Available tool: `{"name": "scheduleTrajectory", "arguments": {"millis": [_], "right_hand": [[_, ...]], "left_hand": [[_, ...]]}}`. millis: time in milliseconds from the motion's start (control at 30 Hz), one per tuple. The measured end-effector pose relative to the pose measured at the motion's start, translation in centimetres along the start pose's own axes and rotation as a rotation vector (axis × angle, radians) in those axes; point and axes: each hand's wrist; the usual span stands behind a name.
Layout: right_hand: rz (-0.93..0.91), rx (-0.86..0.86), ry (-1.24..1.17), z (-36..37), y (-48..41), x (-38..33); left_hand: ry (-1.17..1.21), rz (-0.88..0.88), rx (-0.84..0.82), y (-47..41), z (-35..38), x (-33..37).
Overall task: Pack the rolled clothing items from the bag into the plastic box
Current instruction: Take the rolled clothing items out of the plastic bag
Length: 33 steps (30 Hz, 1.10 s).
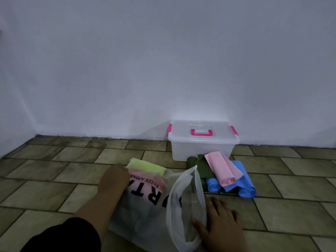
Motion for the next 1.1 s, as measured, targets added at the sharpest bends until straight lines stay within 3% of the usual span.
{"name": "scheduleTrajectory", "arguments": {"millis": [133,400,567,800,967,1033,1100], "right_hand": [[-0.013,-0.016,-0.021,0.2,-0.3,0.1],[-0.006,0.065,-0.012,0.7,0.0,0.3],[0.02,0.005,-0.074,0.3,-0.4,0.8],[0.0,0.073,-0.066,0.2,0.0,0.7],[0.004,0.073,-0.073,0.1,0.0,0.6],[0.005,0.073,-0.071,0.1,0.0,0.6],[0.004,0.078,-0.072,0.1,0.0,0.4]], "left_hand": [[0.019,0.188,0.174,1.9,-3.4,3.9],[0.069,0.522,0.342,6.2,-8.9,9.1],[0.068,0.424,0.342,3.3,-10.2,8.2],[-0.028,0.169,0.249,-2.1,-6.1,2.8],[-0.203,-0.083,0.066,0.2,-2.7,0.6],[-0.195,0.014,0.092,2.7,-2.1,2.0],[-0.086,0.316,0.084,6.1,-1.5,4.0]]}}
Point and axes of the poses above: each hand's wrist, its own y-axis away from the middle knuckle, its own z-axis out of the palm, x = y × z, and after that the axes turned 15 degrees about -z, right-handed
